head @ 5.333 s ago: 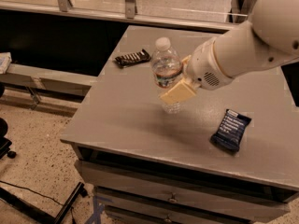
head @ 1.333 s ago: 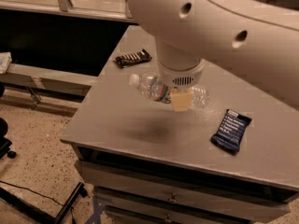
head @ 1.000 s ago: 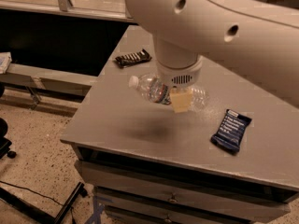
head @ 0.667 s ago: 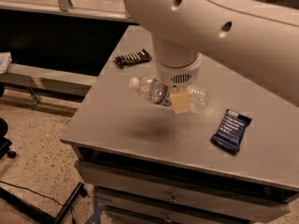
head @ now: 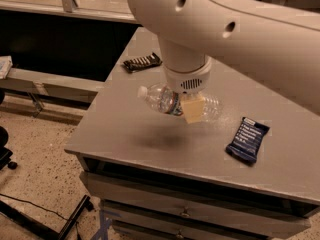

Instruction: Knock water bottle over

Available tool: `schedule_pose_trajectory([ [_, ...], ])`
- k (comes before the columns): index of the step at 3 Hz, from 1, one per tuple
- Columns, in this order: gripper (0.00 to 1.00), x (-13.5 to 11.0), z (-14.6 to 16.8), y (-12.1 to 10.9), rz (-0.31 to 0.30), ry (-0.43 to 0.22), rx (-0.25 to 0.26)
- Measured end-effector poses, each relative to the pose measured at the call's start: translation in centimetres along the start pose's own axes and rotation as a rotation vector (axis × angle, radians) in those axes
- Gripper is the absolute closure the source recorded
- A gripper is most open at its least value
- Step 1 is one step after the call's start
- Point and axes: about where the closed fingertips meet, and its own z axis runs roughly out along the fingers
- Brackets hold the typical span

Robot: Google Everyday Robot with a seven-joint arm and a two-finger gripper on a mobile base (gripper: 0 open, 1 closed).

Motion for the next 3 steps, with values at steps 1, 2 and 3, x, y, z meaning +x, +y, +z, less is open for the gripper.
schedule_pose_trajectory([
  [1, 0.35, 0.0, 0.7, 0.0, -0.014, 0.026, -0.023],
  [2, 0.12, 0.0, 1.4, 0.0, -0.024, 0.053, -0.042],
  [3, 0.00, 0.0, 1.8, 0.0, -0.030, 0.069, -0.052],
])
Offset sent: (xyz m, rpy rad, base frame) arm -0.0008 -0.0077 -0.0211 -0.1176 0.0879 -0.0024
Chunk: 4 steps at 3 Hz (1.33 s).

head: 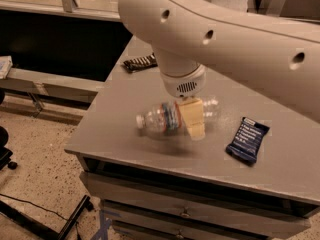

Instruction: Knock water bottle over

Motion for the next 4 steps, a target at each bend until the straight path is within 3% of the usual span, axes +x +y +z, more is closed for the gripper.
schedule_pose_trajectory([
  [4, 0.00, 0.08, -0.03, 0.09, -0.001, -0.014, -0.002],
])
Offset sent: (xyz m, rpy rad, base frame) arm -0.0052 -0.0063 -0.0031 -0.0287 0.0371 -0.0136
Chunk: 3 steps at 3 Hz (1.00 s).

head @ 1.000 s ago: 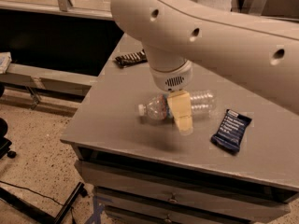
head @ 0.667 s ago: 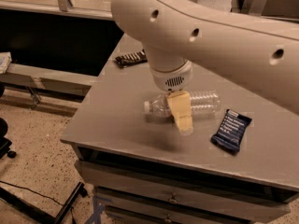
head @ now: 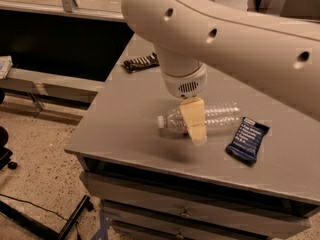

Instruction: Knock water bottle over

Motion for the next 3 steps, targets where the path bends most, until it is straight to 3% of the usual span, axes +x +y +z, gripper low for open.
schedule_pose_trajectory([
  [3, 0.00, 2.1, -3.0, -0.1, 0.008, -0.087, 0.037],
])
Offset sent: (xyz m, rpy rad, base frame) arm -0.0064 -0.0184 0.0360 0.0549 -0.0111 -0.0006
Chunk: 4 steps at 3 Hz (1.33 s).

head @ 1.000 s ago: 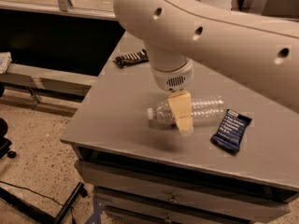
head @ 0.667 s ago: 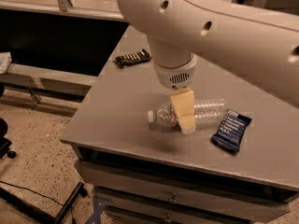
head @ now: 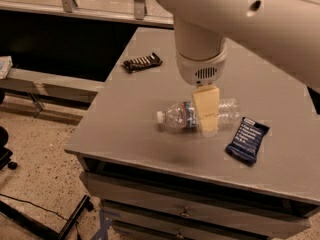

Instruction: Knock water bottle over

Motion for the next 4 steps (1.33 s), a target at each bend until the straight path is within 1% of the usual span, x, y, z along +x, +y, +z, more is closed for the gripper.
schedule_pose_trajectory([
  [1, 0.00, 0.6, -1.2, 0.1, -0.020, -0.080, -0.005],
  [2, 0.00, 1.5, -2.5, 0.1, -0.044, -0.177, -0.016],
  [3, 0.00, 2.3, -3.4, 0.0, -0.073, -0.265, -0.033],
  [4, 0.00, 2.8, -4.1, -0.7, -0.096, -0.355, -0.030],
])
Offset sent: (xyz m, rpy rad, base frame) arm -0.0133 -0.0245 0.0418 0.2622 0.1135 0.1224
